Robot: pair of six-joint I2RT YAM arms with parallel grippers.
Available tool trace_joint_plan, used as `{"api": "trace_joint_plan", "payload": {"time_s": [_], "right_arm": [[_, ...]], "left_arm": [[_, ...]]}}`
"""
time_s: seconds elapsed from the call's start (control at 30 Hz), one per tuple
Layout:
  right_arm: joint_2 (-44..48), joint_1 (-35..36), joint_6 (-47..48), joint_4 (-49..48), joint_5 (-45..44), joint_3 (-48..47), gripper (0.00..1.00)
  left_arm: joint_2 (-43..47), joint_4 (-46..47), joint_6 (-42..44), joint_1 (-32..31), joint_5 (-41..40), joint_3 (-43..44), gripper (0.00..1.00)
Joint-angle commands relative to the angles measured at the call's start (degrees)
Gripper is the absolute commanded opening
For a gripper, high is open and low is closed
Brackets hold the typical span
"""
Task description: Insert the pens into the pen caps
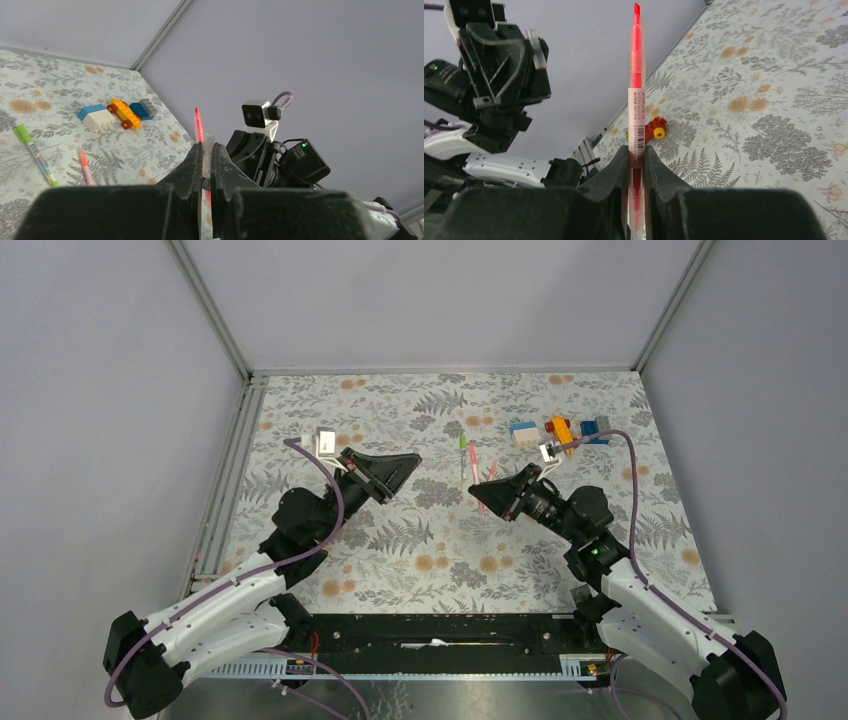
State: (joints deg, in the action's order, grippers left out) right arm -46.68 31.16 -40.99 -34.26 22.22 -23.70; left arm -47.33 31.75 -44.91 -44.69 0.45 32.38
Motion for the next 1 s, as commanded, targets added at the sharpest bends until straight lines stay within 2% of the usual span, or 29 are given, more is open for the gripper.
{"api": "trace_joint_plan", "payload": {"time_s": [0.0,0.2,0.37,0.97], "right_arm": [[-0.14,2.69,2.84,-2.51,4.16,-2.69,0.0],[1.8,9.38,8.12,0.71,-0.48,-4.19,0.0],[3.95,9.74,10.8,2.93,1.06,-4.87,0.0],[2.56,12.81,13.1,4.97,4.3,-8.77,0.0]], "left_arm": [[-0.89,7.37,-3.02,0.97,3.34,3.74,0.0],[-3.16,11.86,-6.41,2.1,6.39,4.47,0.0],[-3.61,13.95,-7.86,2.67,7.94,4.35,0.0],[-6.61,19.64,-10.49,2.98,10.71,4.27,0.0]]}}
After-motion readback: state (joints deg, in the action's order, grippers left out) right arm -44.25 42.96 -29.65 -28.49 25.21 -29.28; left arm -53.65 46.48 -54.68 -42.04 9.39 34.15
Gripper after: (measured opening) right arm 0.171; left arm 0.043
